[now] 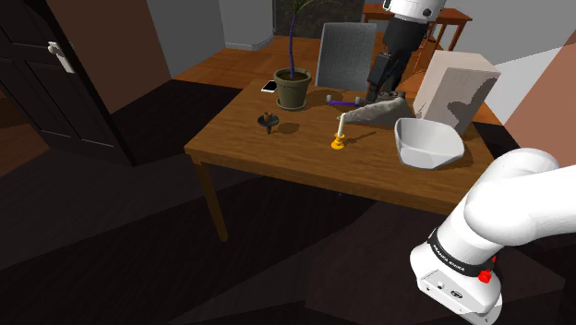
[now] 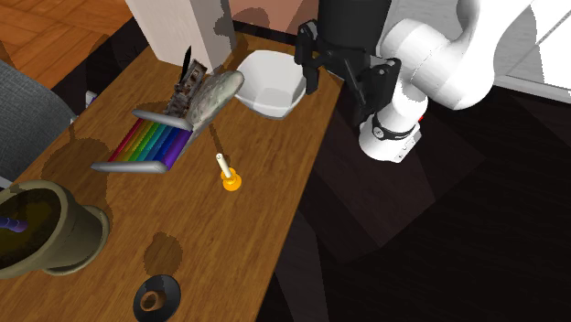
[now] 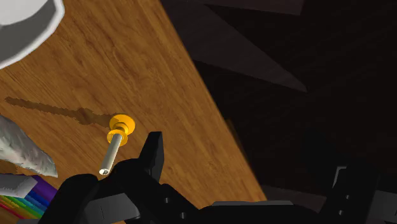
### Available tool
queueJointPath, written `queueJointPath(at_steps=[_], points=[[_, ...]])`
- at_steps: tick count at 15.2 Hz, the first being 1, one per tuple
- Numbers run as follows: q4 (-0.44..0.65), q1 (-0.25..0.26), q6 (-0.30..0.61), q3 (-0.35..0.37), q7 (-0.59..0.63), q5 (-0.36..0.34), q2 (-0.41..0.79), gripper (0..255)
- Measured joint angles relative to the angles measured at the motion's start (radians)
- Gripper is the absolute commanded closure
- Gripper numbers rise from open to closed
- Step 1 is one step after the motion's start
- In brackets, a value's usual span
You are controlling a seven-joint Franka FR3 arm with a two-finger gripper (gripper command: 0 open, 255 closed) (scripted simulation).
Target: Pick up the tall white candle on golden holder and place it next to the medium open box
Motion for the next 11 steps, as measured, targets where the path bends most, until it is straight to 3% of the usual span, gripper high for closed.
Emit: queueJointPath(at_steps=[2, 4, 11], points=[[-0.017, -0.004, 0.023, -0.004, -0.005, -0.004, 0.0, 0], [-0.066, -0.013, 0.101, -0.01, -0.013, -0.013, 0.005, 0], [-0.231, -0.054, 0.448, -0.049, -0.051, -0.046, 0.076, 0]])
